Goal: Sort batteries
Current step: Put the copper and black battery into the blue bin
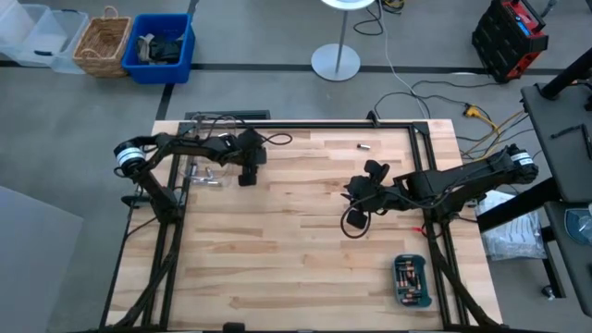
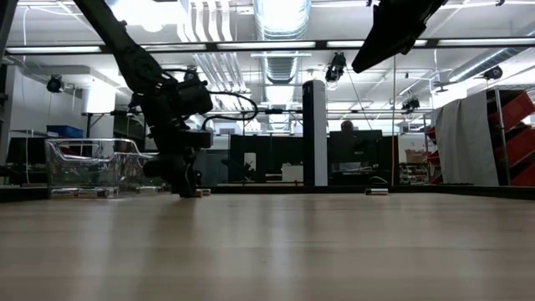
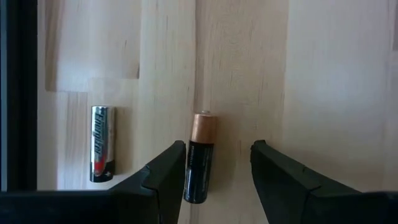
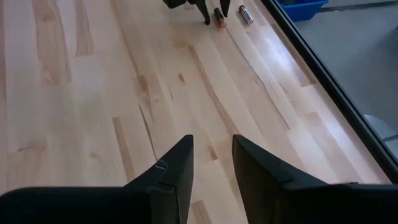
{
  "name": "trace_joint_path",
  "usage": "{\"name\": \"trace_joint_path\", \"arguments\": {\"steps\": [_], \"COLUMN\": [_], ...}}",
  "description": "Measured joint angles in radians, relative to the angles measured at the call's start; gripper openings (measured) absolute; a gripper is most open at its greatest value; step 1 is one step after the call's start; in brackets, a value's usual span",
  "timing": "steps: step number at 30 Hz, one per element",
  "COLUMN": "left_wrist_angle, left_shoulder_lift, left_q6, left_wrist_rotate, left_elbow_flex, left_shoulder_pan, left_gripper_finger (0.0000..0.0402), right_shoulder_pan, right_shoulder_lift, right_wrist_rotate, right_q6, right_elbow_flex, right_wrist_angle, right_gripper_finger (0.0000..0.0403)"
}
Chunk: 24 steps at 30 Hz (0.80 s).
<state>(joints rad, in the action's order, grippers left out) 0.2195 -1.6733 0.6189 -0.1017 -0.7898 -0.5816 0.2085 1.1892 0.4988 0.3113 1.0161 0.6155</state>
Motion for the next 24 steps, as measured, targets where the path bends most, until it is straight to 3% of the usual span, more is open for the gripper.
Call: {"name": "trace_joint_path", "arguments": {"steps": [8,24], "left_wrist_angle": [0.004,0.014], "left_shoulder_lift": [-0.002,-0.015], "left_q6": [-0.016,-0.036], "left_wrist_rotate": [0.114,0.172], "left_elbow_flex": [0.000,0.002], "left_shoulder_pan": [-0.054,-0.082], "left_gripper_finger": [0.0160,0.0155], "right_shoulder_pan": [0.000,0.000], "right_shoulder_lift": [0.000,0.000], "right_wrist_rotate": [0.000,0.000], "right_q6": [-0.002,-0.011], "right_elbow_flex": [0.000,-0.001], "right_wrist_angle": [0.000,0.000], "right_gripper_finger": [0.0084,0.0105]}}
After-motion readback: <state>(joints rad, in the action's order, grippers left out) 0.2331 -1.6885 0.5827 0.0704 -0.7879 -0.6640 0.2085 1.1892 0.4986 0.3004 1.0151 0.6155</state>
